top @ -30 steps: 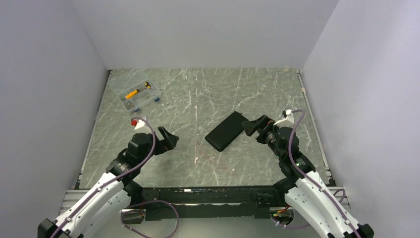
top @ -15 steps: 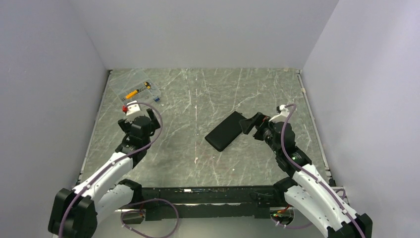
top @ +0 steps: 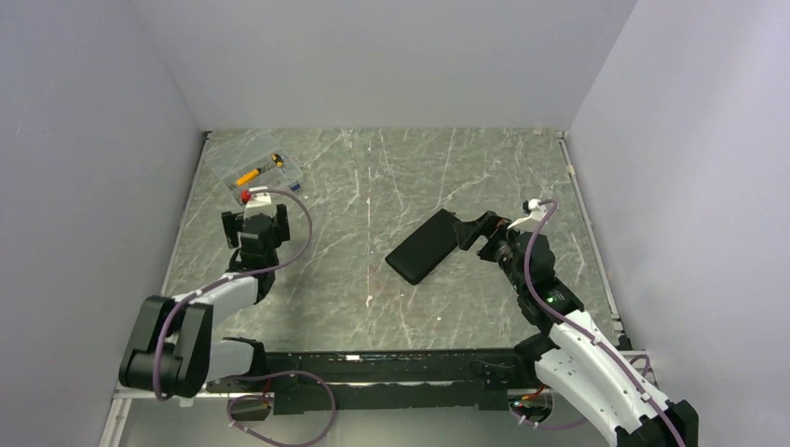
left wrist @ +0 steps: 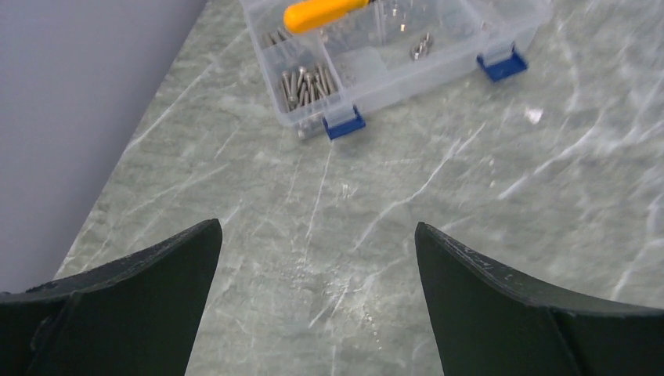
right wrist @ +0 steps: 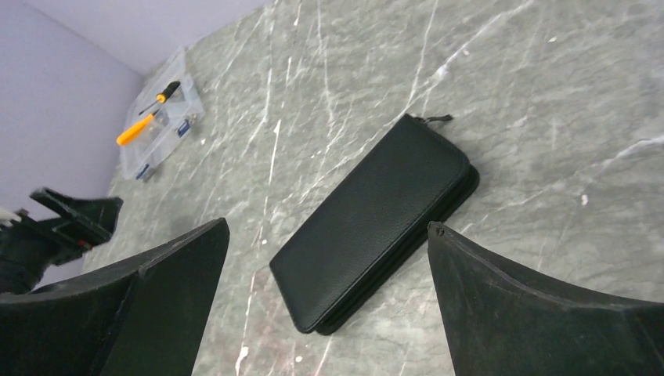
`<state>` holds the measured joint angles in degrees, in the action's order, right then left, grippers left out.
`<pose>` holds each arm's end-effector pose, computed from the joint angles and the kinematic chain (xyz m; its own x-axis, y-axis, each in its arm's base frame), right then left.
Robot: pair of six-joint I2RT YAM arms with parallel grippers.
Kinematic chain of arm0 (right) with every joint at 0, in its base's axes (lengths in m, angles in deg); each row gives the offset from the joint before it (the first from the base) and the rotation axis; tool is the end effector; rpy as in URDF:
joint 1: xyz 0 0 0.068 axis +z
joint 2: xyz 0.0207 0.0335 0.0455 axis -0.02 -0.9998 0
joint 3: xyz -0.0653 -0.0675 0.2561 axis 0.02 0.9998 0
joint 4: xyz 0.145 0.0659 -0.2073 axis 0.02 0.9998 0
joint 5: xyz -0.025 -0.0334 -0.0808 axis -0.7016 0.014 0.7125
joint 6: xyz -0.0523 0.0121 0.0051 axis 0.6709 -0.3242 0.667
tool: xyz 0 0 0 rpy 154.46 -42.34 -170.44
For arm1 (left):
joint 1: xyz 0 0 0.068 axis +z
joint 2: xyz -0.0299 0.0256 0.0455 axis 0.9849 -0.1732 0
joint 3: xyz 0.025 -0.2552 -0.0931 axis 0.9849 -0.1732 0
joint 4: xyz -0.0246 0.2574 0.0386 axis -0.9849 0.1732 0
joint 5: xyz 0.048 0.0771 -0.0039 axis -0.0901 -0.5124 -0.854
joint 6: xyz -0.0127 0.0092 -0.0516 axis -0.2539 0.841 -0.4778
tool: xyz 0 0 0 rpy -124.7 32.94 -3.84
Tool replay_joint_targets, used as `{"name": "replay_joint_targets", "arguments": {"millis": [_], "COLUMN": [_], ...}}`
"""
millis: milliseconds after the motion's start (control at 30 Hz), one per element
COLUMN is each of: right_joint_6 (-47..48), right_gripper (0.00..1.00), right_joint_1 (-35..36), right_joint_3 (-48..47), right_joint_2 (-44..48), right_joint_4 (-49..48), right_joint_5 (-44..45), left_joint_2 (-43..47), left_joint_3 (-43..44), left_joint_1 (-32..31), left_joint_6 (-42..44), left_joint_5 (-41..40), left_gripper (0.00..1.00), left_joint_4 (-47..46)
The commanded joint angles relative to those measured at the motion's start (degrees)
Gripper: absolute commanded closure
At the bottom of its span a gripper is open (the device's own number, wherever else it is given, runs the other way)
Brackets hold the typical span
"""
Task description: Sort the hair-cutting tools
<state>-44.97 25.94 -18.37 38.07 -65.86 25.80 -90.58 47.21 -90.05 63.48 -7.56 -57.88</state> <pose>0.1567 0.0671 0.2560 -0.3430 0.4934 -0.7993 -0.1152 0.8224 0.5571 0.2367 -0.0233 0.1881 -0.2745 0.0207 -0.9614 -0.3431 0.9319 0.1180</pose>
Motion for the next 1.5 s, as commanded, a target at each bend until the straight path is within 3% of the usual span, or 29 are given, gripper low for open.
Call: {"name": "replay_joint_targets", "arguments": {"millis": [0, 67, 333, 467, 700, 867, 933, 967, 1000, 1100, 1200, 1300, 1367, 1467], "right_joint_6": [1.52, 2.90, 12.95, 21.13, 39.91, 33.48, 31.38, 30.38, 29.38, 35.27, 37.59, 36.98, 39.07, 35.11], "right_gripper": [0.00, 0.00, 0.00, 0.00, 0.00, 0.00, 0.00, 0.00, 0.00, 0.00, 0.00, 0.00, 0.00, 0.00], "right_joint_1": [0.03, 0.08, 0.08, -0.04, -5.67, -9.61, -11.31, -11.29, -12.25, -14.36, -15.24, -16.40, -16.45, -19.34], "right_joint_3": [0.65, 2.02, -3.78, -9.23, -0.56, 12.26, 14.60, 13.53, 12.71, 16.67, 18.47, 17.94, 17.43, 12.77], "right_joint_2": [0.12, 0.04, -9.59, -15.92, -18.78, -23.61, -29.79, -30.88, -31.72, -37.27, -44.31, -45.64, -49.10, -47.15], "right_joint_4": [-4.08, -7.56, -20.01, -22.45, -34.48, -44.06, -51.47, -50.25, -49.22, -67.49, -78.84, -76.80, -81.42, -68.22], "right_joint_5": [7.36, 9.24, 14.56, 21.60, 35.83, 34.58, 36.11, 37.30, 34.74, 28.47, 24.22, 19.64, 19.73, 15.45], "left_joint_2": [-3.81, -5.90, -5.63, -6.71, -6.76, -6.86, -6.88, -6.82, -6.82, -6.89, -6.88, -6.96, -6.93, -6.85], "left_joint_3": [-1.36, -5.19, -4.98, -10.54, -8.57, -8.57, -8.52, -8.58, -8.58, -8.53, -8.50, -8.49, -8.55, -8.54], "left_joint_1": [1.79, 2.79, 7.39, 8.89, 9.45, 9.49, 9.49, 9.49, 9.57, 9.53, 9.52, 9.55, 9.58, 9.60], "left_joint_6": [7.47, 9.88, 4.70, 9.84, 7.18, 7.14, 7.19, 7.14, 7.09, 7.10, 7.10, 7.05, 7.10, 7.12], "left_joint_5": [5.36, 9.54, 13.44, 28.43, 24.85, 24.94, 24.90, 24.96, 24.93, 24.99, 25.04, 25.07, 25.07, 25.07], "left_gripper": [0.01, 0.01, 0.01, 0.01, 0.01, 0.01, 0.01, 0.01, 0.01, 0.01, 0.01, 0.01, 0.01, 0.01], "left_joint_4": [-13.11, -23.29, -20.77, -31.46, -27.77, -27.98, -28.04, -27.95, -28.01, -27.93, -27.89, -27.95, -27.97, -27.93]}}
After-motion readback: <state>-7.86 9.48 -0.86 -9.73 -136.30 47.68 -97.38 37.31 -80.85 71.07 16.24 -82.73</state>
